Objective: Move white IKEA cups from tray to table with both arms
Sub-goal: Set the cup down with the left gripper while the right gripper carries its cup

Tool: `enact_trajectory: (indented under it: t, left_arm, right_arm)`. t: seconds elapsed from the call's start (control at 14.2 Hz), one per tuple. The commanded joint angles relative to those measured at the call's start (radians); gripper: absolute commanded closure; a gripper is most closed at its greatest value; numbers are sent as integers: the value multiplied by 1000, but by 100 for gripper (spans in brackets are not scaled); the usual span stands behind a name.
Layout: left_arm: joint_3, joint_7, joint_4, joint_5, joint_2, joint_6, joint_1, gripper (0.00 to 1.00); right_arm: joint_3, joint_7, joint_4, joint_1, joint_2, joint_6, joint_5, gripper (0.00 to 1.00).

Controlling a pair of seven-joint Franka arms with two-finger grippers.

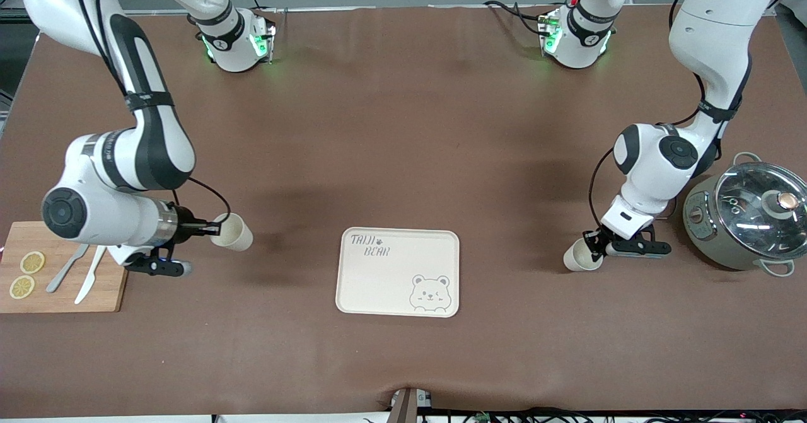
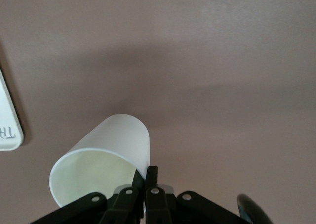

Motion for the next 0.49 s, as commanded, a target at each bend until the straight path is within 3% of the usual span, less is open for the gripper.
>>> enact_trajectory:
  t: [0.0, 0.07, 0.14, 0.21, 0.28, 0.42]
  left_arm:
    - [-13, 20, -7, -9, -2, 22, 12, 100]
    - [-13, 20, -5, -9, -2, 22, 10, 83]
    - [-13, 21, -5, -9, -2, 22, 10, 53]
    - [-13, 20, -4, -9, -3, 22, 10, 5]
    - [-15, 17, -4, -9, -9, 22, 9, 0]
    - [-16, 1, 4, -10, -23, 21, 4, 0]
  right_arm:
    - [18, -83, -89, -55, -58, 15, -55, 100]
    - [18, -115, -112, -71, -69, 21, -60, 100]
    - [16, -155, -126, -83, -75, 28, -63, 100]
    - [16, -195, -132, -109, -77, 26, -65, 100]
    - [18, -238, -138, -134, -77, 26, -65, 100]
    - [16, -284, -166, -166, -81, 46, -74, 100]
